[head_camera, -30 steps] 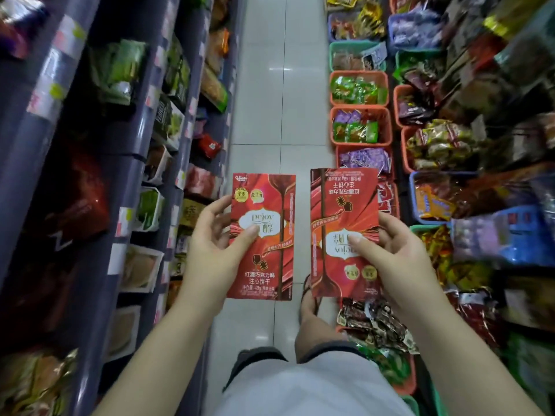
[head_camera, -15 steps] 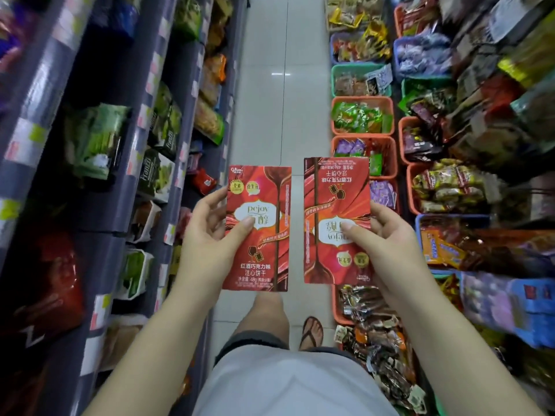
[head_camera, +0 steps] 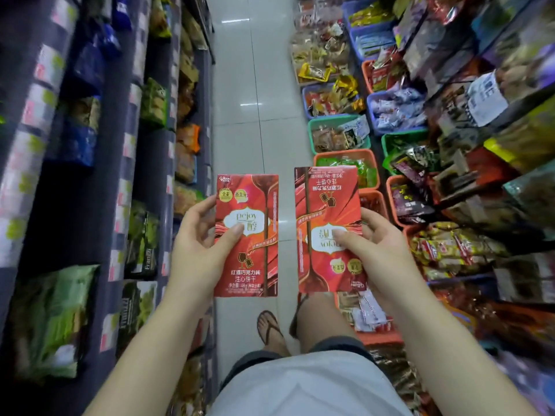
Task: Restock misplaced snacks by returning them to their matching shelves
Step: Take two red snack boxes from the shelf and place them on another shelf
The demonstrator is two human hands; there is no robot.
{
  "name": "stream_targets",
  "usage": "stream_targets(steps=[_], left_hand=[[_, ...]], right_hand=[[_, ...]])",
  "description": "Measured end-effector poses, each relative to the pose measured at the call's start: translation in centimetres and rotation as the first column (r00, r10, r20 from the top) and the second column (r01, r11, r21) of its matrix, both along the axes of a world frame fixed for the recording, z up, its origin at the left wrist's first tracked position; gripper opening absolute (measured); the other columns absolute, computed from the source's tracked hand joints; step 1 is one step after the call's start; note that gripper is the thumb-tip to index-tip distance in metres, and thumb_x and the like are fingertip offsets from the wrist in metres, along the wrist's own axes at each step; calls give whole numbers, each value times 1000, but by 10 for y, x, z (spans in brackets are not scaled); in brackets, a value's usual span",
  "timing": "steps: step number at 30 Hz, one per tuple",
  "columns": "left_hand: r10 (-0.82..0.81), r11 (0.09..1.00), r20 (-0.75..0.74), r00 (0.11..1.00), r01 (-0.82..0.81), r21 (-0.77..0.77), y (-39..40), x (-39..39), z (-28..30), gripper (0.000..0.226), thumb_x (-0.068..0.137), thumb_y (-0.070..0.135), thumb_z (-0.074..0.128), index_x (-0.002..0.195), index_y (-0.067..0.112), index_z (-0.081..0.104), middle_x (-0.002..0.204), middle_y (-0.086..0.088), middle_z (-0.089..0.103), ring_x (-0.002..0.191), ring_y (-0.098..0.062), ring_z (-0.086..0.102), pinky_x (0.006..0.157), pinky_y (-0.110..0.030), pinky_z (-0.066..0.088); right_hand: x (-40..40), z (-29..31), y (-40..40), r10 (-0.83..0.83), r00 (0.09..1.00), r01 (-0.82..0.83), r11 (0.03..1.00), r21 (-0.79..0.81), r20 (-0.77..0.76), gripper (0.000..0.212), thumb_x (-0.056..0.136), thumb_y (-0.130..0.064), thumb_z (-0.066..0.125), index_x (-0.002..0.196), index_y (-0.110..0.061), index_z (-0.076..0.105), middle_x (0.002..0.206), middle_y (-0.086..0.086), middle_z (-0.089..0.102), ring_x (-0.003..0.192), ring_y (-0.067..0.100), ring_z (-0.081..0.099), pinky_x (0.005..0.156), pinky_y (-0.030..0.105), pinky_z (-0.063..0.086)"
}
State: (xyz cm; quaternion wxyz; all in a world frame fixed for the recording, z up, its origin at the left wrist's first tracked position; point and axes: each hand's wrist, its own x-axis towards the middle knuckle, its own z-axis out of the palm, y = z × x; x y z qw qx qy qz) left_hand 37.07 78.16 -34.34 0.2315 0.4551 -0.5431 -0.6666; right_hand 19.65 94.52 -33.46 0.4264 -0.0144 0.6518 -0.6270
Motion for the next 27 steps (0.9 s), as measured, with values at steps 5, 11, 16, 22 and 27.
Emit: stream_targets(steps=[5,11,16,22,27], left_hand=[[22,1000,8,1000,-22,-12,-75,-89,-16,48,81,15,74,121,35,56,119,2,69,102,-14,70,72,-30,59],[98,995,20,995,-99,30,-162,-200,-3,59,73,26,77,127,31,53,122,1,68,107,-23,68,80,-45,57],[103,995,25,994,-103,-1,-238,-271,1,60,73,31,80,126,32,52,120,4,69,105,-18,69,77,-41,58],[83,996,12,997,-83,13,-359,-342,-18,61,69,34,78,125,35,54,119,3,69,102,-17,70,72,-33,58],[12,1000,1,1000,-12,22,-472,-405,-20,64,68,35,80,126,33,54,120,1,69,103,-19,70,69,-30,58]], right_hand=[[-93,-11,-82,0,1000,1,1000,17,-10,43,87,6,61,127,-6,55,110,11,73,89,24,73,76,37,61],[-207,-1,-178,76,997,-76,997,16,-5,47,86,1,65,131,-10,53,113,6,72,93,23,73,70,33,61],[-281,5,-261,123,992,-122,992,30,-21,53,85,-3,67,135,-11,50,123,10,67,104,26,69,85,43,58],[-357,-9,-373,80,997,-80,996,40,-5,41,87,3,63,125,-10,57,108,8,74,87,24,73,71,35,61],[-415,-11,-474,25,1000,-24,998,54,-18,41,87,3,63,125,-11,58,105,5,75,80,18,74,60,29,59]])
